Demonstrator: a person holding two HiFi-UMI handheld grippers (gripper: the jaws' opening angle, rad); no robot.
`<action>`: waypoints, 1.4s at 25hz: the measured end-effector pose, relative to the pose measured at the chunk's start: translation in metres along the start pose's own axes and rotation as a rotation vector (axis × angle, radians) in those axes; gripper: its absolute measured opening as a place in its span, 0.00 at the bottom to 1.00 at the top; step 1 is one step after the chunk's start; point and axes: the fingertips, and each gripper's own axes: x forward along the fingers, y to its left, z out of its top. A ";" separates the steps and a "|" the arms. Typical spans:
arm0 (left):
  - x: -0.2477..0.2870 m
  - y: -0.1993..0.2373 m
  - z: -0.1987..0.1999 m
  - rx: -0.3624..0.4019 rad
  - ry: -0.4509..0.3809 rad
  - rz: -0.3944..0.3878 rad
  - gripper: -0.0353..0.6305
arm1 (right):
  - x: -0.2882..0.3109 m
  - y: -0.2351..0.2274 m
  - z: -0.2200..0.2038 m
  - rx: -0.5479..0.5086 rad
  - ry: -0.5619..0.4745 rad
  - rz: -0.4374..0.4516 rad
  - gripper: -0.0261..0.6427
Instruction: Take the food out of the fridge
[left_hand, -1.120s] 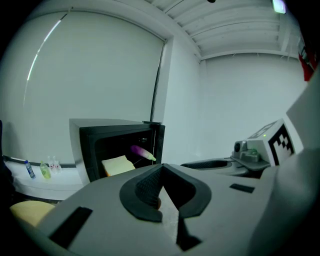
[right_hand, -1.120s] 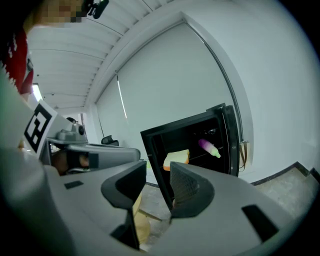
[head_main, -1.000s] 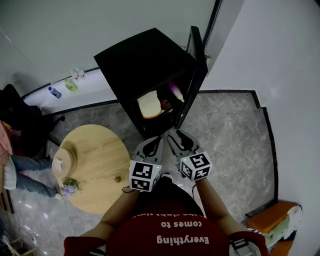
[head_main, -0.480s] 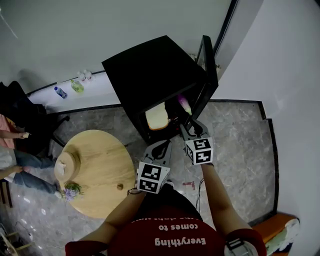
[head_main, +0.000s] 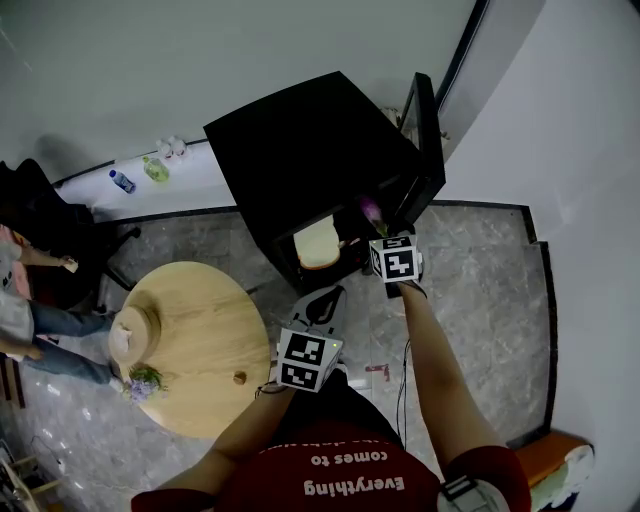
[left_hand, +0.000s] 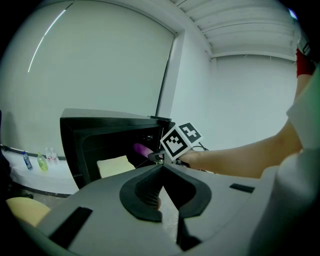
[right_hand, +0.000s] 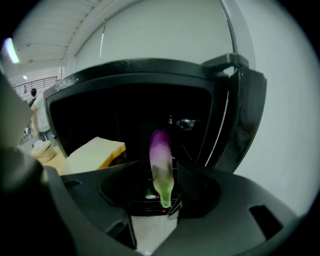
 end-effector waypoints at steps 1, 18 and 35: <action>0.001 0.001 -0.002 -0.003 0.006 0.002 0.06 | 0.007 -0.002 -0.002 0.006 0.019 0.000 0.33; -0.004 0.022 -0.020 -0.033 0.035 0.063 0.06 | 0.032 -0.002 -0.001 0.074 0.051 0.042 0.29; -0.011 0.004 -0.025 -0.020 0.029 0.015 0.06 | -0.063 0.037 -0.048 0.156 -0.016 0.114 0.28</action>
